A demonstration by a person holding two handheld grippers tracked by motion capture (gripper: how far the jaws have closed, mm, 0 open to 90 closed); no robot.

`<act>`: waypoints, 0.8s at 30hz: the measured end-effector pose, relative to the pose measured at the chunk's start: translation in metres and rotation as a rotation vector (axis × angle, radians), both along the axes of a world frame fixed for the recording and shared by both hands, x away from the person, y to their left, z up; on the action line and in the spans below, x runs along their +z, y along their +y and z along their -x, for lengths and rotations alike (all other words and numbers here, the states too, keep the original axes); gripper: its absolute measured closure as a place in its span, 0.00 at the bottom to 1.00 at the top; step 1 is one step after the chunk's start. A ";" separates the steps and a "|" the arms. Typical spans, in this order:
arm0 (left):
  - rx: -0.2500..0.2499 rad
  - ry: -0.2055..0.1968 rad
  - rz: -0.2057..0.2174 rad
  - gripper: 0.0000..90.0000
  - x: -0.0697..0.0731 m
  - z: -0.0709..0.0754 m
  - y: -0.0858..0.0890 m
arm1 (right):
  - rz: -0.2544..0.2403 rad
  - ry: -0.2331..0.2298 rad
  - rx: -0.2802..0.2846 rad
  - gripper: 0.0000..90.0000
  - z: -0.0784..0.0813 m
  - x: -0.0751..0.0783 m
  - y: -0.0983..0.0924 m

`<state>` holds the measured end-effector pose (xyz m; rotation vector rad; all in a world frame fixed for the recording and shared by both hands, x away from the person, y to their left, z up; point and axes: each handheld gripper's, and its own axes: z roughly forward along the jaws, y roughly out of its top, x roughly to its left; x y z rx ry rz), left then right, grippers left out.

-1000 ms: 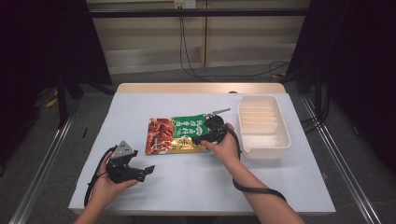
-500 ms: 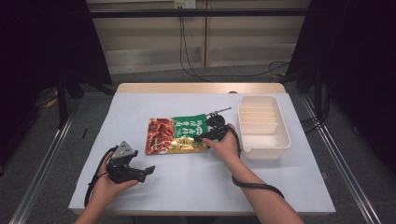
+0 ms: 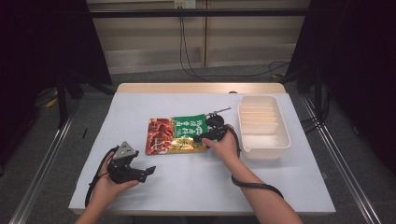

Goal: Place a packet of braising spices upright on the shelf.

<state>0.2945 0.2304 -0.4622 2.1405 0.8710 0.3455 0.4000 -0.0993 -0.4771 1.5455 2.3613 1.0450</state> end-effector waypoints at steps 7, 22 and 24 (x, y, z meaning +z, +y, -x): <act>-0.008 0.005 0.006 0.10 -0.002 0.000 -0.001 | -0.020 0.009 0.016 0.22 -0.001 0.000 0.002; -0.011 0.000 -0.012 0.10 -0.001 0.001 -0.002 | -0.047 0.027 0.044 0.29 -0.002 0.001 0.010; -0.012 0.005 -0.013 0.10 -0.001 0.001 -0.003 | -0.037 0.028 0.040 0.34 -0.002 0.002 0.012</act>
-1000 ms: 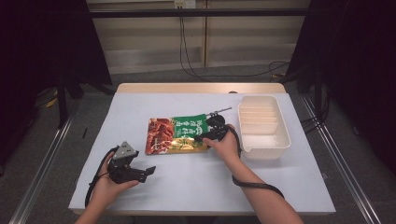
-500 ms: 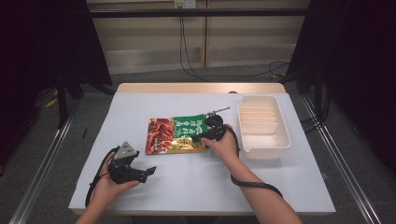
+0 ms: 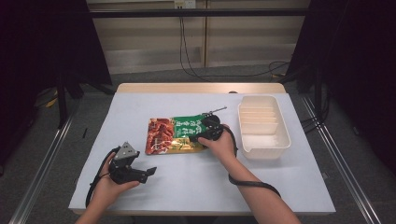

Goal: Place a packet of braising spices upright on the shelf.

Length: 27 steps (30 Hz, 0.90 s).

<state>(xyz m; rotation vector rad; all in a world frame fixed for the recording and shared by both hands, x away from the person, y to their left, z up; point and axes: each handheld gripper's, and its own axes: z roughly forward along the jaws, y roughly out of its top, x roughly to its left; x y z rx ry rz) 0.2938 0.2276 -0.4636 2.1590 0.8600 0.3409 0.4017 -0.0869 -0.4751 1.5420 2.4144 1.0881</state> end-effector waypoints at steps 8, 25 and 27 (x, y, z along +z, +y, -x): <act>-0.006 -0.004 -0.001 0.10 0.001 0.000 0.000 | -0.023 -0.003 0.003 0.44 -0.002 -0.001 0.007; 0.003 -0.006 -0.001 0.10 0.001 0.001 -0.001 | -0.012 0.060 -0.070 0.74 -0.010 0.002 0.012; -0.004 -0.015 -0.013 0.10 0.002 0.001 0.000 | 0.003 0.080 -0.078 0.86 -0.012 0.005 0.011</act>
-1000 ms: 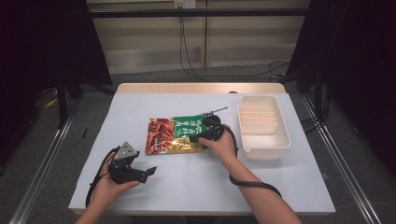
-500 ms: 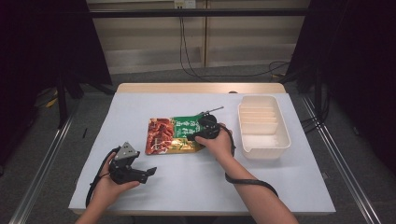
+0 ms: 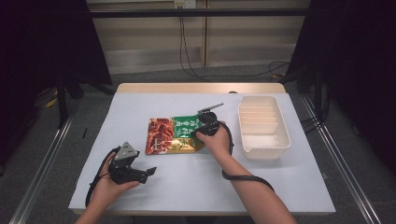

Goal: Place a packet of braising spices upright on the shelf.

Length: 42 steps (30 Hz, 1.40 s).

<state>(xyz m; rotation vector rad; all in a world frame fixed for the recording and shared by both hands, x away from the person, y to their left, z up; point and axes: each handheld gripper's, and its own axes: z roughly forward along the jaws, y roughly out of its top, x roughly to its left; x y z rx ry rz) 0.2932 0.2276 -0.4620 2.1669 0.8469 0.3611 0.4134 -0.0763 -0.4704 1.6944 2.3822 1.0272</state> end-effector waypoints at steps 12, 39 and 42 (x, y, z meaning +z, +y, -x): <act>0.010 0.000 0.005 0.11 0.000 0.001 -0.002 | 0.034 0.081 0.014 1.00 -0.012 0.056 0.010; -0.003 -0.011 -0.007 0.11 0.003 0.002 -0.001 | 0.464 0.249 0.015 1.00 -0.037 0.228 0.066; -0.006 -0.009 0.006 0.11 0.002 0.002 -0.002 | 0.442 0.263 0.001 1.00 -0.035 0.231 0.061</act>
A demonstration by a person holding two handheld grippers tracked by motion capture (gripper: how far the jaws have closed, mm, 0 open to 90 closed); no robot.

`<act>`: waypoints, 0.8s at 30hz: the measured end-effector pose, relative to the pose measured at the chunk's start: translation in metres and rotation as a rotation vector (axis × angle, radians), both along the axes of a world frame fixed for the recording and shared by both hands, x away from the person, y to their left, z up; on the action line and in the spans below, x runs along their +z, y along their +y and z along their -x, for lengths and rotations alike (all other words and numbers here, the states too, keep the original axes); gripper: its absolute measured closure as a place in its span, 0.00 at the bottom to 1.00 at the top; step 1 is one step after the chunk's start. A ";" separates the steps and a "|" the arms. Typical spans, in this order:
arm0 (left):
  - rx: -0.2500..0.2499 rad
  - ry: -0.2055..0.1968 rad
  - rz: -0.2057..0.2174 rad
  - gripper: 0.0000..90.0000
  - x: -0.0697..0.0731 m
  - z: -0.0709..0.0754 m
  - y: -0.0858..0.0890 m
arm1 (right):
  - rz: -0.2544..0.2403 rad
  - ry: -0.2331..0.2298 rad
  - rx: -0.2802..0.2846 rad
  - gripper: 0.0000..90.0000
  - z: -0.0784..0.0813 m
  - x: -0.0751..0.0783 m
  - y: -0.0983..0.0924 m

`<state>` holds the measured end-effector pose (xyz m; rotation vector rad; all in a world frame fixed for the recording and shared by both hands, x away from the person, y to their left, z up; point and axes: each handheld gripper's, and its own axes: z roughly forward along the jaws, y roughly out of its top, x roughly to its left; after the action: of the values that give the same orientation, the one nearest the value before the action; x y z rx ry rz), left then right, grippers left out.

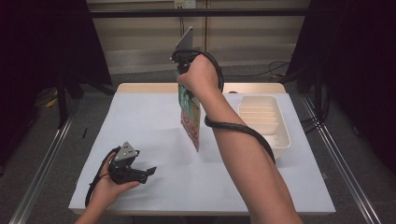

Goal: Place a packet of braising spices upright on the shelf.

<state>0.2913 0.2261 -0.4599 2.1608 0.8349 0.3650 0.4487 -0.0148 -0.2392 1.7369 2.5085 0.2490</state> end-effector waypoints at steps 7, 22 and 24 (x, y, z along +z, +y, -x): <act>-0.002 -0.005 -0.014 0.11 0.001 0.000 0.000 | -0.037 0.030 0.007 1.00 0.003 0.004 -0.013; 0.006 -0.006 -0.016 0.11 0.001 0.000 0.000 | -0.029 0.026 0.048 1.00 0.004 0.012 -0.056; 0.004 -0.004 -0.016 0.11 0.001 0.000 0.000 | -0.035 0.024 0.060 1.00 0.005 0.013 -0.060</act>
<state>0.2909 0.2260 -0.4591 2.1730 0.8371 0.3795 0.4434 -0.0750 -0.2264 1.6885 2.5918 0.2785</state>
